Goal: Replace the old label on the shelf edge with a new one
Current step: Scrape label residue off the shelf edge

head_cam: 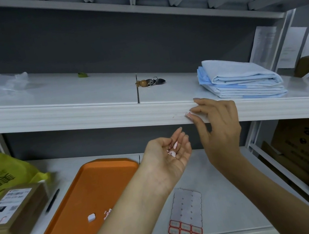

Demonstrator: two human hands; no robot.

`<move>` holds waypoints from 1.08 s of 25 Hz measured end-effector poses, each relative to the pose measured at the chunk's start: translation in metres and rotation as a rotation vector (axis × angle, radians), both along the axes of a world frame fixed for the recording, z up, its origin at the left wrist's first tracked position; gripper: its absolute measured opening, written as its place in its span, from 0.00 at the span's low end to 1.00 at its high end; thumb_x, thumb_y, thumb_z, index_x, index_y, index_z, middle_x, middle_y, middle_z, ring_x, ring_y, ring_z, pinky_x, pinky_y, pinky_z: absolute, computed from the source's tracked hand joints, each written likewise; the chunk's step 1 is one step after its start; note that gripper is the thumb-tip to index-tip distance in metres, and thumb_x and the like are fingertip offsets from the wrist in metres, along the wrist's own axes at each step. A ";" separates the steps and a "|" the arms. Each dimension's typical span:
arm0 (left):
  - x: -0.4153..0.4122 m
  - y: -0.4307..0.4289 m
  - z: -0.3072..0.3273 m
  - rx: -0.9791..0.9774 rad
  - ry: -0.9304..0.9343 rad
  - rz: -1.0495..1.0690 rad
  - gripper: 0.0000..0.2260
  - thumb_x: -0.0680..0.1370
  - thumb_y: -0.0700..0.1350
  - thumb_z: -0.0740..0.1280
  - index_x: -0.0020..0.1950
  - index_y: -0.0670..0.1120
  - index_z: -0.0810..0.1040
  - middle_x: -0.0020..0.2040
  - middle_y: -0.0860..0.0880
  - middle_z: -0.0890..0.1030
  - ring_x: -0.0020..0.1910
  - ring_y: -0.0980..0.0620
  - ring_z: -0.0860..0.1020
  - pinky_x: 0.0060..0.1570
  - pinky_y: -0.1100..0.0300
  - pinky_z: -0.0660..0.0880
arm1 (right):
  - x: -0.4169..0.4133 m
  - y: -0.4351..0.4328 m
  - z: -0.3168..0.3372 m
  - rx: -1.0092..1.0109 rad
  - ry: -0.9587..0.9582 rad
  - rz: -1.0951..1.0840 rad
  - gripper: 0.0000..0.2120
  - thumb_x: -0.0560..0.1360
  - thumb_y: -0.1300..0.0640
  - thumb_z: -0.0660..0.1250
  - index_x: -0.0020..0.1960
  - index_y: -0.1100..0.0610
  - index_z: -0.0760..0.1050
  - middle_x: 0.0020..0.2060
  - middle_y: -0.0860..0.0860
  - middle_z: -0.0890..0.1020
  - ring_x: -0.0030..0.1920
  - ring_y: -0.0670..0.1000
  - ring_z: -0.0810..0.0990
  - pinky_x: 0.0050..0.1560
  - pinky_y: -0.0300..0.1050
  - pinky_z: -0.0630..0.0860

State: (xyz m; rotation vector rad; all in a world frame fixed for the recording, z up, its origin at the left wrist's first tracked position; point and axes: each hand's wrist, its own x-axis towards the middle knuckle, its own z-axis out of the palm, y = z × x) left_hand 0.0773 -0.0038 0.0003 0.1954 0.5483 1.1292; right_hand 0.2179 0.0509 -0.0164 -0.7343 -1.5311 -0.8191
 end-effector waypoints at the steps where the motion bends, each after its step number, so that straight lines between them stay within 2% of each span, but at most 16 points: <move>1: 0.000 0.000 -0.001 -0.002 0.001 0.001 0.15 0.80 0.35 0.55 0.48 0.34 0.82 0.36 0.42 0.83 0.40 0.49 0.80 0.40 0.58 0.77 | 0.000 0.000 0.000 0.006 -0.003 0.004 0.07 0.76 0.61 0.70 0.46 0.66 0.81 0.48 0.59 0.83 0.50 0.56 0.78 0.56 0.40 0.69; 6: 0.000 0.001 -0.001 -0.016 0.002 0.000 0.15 0.80 0.35 0.55 0.47 0.34 0.82 0.35 0.42 0.83 0.39 0.49 0.80 0.40 0.59 0.77 | -0.003 0.000 -0.002 0.039 -0.014 -0.014 0.05 0.75 0.64 0.70 0.46 0.66 0.81 0.49 0.61 0.83 0.50 0.57 0.78 0.56 0.40 0.69; 10: 0.002 -0.001 -0.001 -0.021 0.001 -0.002 0.15 0.80 0.35 0.55 0.49 0.34 0.81 0.40 0.41 0.82 0.41 0.49 0.79 0.42 0.59 0.77 | -0.007 0.002 -0.005 0.064 -0.030 -0.138 0.07 0.78 0.62 0.68 0.45 0.66 0.80 0.48 0.61 0.83 0.50 0.57 0.77 0.51 0.44 0.74; 13: 0.003 -0.004 -0.002 -0.022 -0.003 -0.008 0.15 0.80 0.36 0.55 0.49 0.34 0.81 0.42 0.41 0.81 0.42 0.49 0.79 0.44 0.59 0.77 | -0.012 -0.002 -0.002 0.011 0.001 -0.169 0.08 0.77 0.60 0.68 0.43 0.65 0.80 0.47 0.60 0.83 0.48 0.57 0.79 0.49 0.46 0.75; 17: 0.004 -0.004 -0.005 0.024 0.004 -0.006 0.15 0.81 0.37 0.55 0.51 0.33 0.81 0.44 0.39 0.84 0.46 0.46 0.82 0.49 0.56 0.78 | -0.008 -0.022 -0.004 -0.147 -0.004 -0.028 0.07 0.76 0.59 0.69 0.46 0.64 0.80 0.54 0.60 0.81 0.57 0.56 0.75 0.61 0.40 0.69; 19: 0.002 -0.005 -0.005 0.065 0.005 -0.021 0.15 0.82 0.39 0.55 0.54 0.33 0.80 0.46 0.38 0.84 0.46 0.46 0.83 0.47 0.56 0.80 | -0.007 -0.040 -0.010 -0.258 -0.038 0.024 0.07 0.75 0.57 0.69 0.45 0.61 0.81 0.59 0.57 0.79 0.61 0.55 0.73 0.65 0.40 0.67; 21: 0.001 -0.006 -0.004 0.089 -0.014 -0.046 0.16 0.83 0.40 0.56 0.55 0.33 0.80 0.49 0.37 0.84 0.45 0.46 0.83 0.36 0.58 0.81 | -0.012 -0.055 -0.019 -0.322 -0.082 0.024 0.04 0.71 0.56 0.73 0.42 0.57 0.82 0.60 0.53 0.80 0.61 0.53 0.73 0.61 0.46 0.71; 22: 0.001 -0.006 -0.003 0.095 -0.027 -0.058 0.16 0.83 0.41 0.56 0.54 0.32 0.80 0.49 0.36 0.84 0.46 0.45 0.83 0.34 0.59 0.81 | -0.015 -0.060 -0.023 -0.341 -0.092 0.010 0.03 0.70 0.57 0.75 0.41 0.56 0.83 0.59 0.52 0.80 0.60 0.53 0.74 0.57 0.50 0.74; 24: 0.002 -0.006 -0.002 0.095 -0.034 -0.061 0.17 0.84 0.41 0.54 0.52 0.32 0.79 0.48 0.36 0.84 0.49 0.45 0.82 0.40 0.58 0.81 | -0.020 -0.065 -0.025 -0.381 -0.069 -0.007 0.04 0.67 0.58 0.77 0.39 0.55 0.83 0.56 0.51 0.81 0.58 0.52 0.74 0.51 0.52 0.75; 27: 0.003 -0.007 -0.002 0.092 -0.044 -0.064 0.17 0.84 0.41 0.53 0.57 0.32 0.78 0.54 0.36 0.83 0.56 0.44 0.81 0.46 0.58 0.79 | -0.019 -0.068 -0.022 -0.431 0.013 0.037 0.04 0.67 0.58 0.77 0.40 0.56 0.83 0.53 0.49 0.81 0.56 0.50 0.72 0.51 0.48 0.74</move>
